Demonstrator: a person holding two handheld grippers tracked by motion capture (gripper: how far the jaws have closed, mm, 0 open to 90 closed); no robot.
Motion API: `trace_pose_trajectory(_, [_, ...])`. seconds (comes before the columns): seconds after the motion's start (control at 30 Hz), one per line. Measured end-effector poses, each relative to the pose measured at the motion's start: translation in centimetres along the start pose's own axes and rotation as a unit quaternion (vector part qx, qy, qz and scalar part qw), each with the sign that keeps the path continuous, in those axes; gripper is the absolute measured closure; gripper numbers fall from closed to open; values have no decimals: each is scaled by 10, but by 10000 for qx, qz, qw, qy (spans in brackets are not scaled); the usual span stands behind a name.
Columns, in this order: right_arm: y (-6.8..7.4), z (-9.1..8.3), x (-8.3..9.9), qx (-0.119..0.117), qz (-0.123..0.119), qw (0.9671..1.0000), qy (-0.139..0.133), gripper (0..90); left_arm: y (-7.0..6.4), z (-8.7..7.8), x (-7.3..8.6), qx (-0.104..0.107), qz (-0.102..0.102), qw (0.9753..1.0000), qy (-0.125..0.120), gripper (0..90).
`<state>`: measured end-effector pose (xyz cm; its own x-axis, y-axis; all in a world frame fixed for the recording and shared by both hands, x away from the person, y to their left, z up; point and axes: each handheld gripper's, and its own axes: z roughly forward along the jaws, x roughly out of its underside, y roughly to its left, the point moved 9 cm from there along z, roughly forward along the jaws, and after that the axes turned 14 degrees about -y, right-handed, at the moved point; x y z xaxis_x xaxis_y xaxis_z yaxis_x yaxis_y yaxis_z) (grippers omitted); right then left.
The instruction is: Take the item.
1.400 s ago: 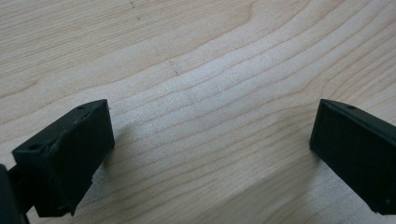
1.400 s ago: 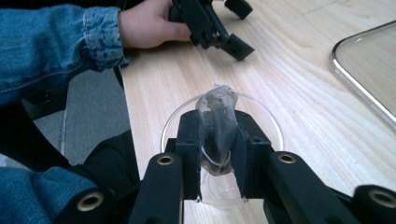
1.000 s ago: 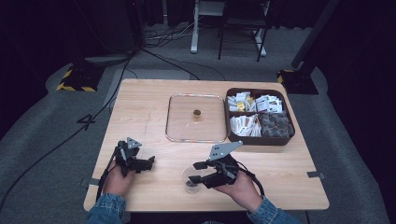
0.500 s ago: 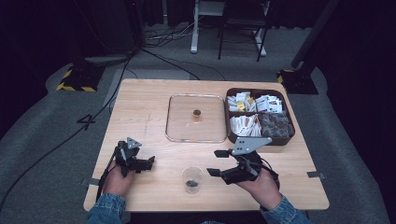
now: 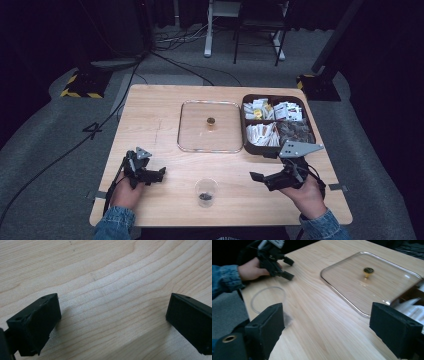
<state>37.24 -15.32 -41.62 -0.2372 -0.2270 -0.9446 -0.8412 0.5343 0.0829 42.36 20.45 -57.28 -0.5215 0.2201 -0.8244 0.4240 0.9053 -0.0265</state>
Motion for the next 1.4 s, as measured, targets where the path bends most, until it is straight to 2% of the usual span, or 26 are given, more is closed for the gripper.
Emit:
trace_pose_trajectory(0.1, [-13, -6, 7, 196, 108, 9997, -4, 124, 0, 0, 0, 0, 1, 10000, 0, 1])
trace_pose_trajectory(0.23, [-26, -13, 12, 400, 303, 9986, -151, 146, 0, 0, 0, -1, -2, 10000, 3, 0])
trace_pose_trajectory(0.33, [-37, -20, 18, 579, 333, 9977, -141, 147, 0, 1, 0, 3, 12, 10000, -1, 0])
trace_pose_trajectory(0.43, [-47, -26, 27, 717, 336, 9969, -46, 146, 0, 1, -1, -8, 0, 10000, -19, 0])
trace_pose_trajectory(0.53, [-54, -31, 34, 776, 455, 9959, 25, 148, 0, 1, -1, -8, 2, 10000, -18, 1])
trace_pose_trajectory(0.63, [-61, -35, 42, 864, 435, 9953, 29, 148, 0, 1, -1, -7, 2, 10000, -18, 1])
trace_pose_trajectory(0.77, [-71, -38, 56, 996, 439, 9939, 169, 148, 0, 1, -1, -8, 2, 10000, -18, 0])
trace_pose_trajectory(0.83, [-78, -40, 66, 1070, 458, 9928, 267, 148, 0, 1, -1, -1, 0, 10000, -10, 1])
trace_pose_trajectory(0.9, [-85, -42, 75, 1146, 592, 9910, 353, 148, 0, 1, -1, -1, 2, 10000, -9, 0])
trace_pose_trajectory(1.03, [-96, -45, 88, 1305, 818, 9875, 318, 145, 0, 1, -1, -8, 2, 10000, -18, 1])
trace_pose_trajectory(1.17, [-103, -44, 102, 1369, 882, 9857, 427, 137, 0, 1, -1, -8, 2, 10000, -17, 1])
trace_pose_trajectory(1.33, [-109, -42, 120, 1462, 887, 9829, 676, 136, 0, 1, -1, -15, 17, 10000, -15, 0])
trace_pose_trajectory(1.4, [-111, -40, 126, 1507, 886, 9814, 791, 108, 0, 1, -1, -14, 11, 10000, -15, 0])
